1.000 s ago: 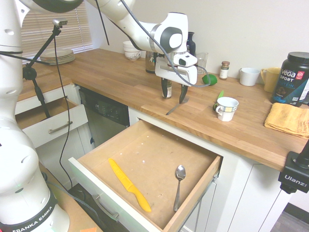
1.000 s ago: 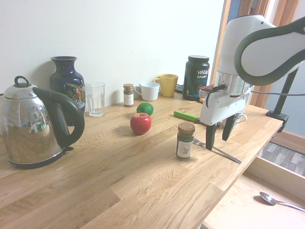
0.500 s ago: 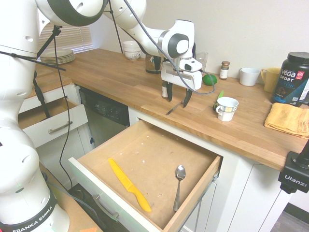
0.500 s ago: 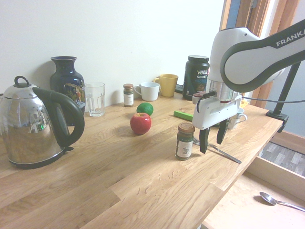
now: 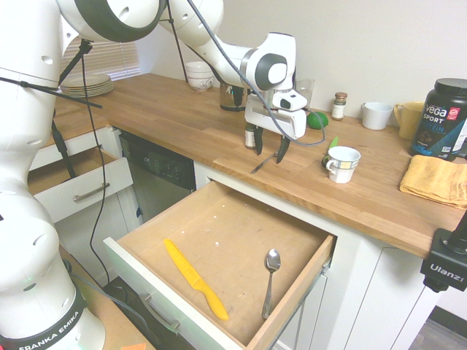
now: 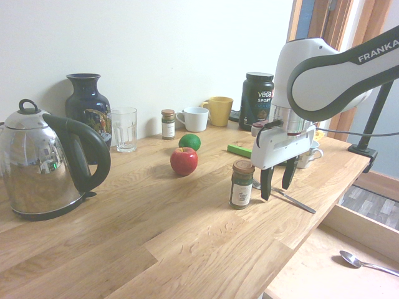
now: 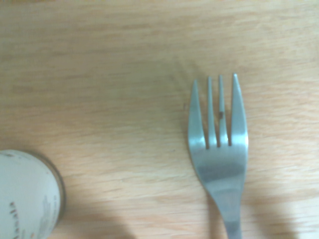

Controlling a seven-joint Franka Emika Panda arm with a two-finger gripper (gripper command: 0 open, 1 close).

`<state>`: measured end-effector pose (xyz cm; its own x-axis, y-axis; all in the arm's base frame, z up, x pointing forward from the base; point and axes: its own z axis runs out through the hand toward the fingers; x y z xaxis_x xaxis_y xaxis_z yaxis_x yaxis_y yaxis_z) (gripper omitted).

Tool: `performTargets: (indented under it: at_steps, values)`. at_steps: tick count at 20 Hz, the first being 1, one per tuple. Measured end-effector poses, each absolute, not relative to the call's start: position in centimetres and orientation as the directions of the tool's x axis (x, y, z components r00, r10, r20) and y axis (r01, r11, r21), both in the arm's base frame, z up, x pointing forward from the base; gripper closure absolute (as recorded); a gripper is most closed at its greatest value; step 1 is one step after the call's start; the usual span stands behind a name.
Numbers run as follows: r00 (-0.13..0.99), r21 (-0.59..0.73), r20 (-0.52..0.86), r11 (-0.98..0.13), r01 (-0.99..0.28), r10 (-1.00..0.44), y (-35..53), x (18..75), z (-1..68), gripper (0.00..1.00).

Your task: Put fork in the drawer

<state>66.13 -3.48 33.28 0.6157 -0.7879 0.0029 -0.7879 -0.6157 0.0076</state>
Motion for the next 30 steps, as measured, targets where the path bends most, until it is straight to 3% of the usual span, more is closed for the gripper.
performTargets:
  at_steps: [30]
  values:
    - [0.637, 0.001, 0.010, -0.637, -0.771, -0.771, -2.9, 67.2, 33.1, 1.00]
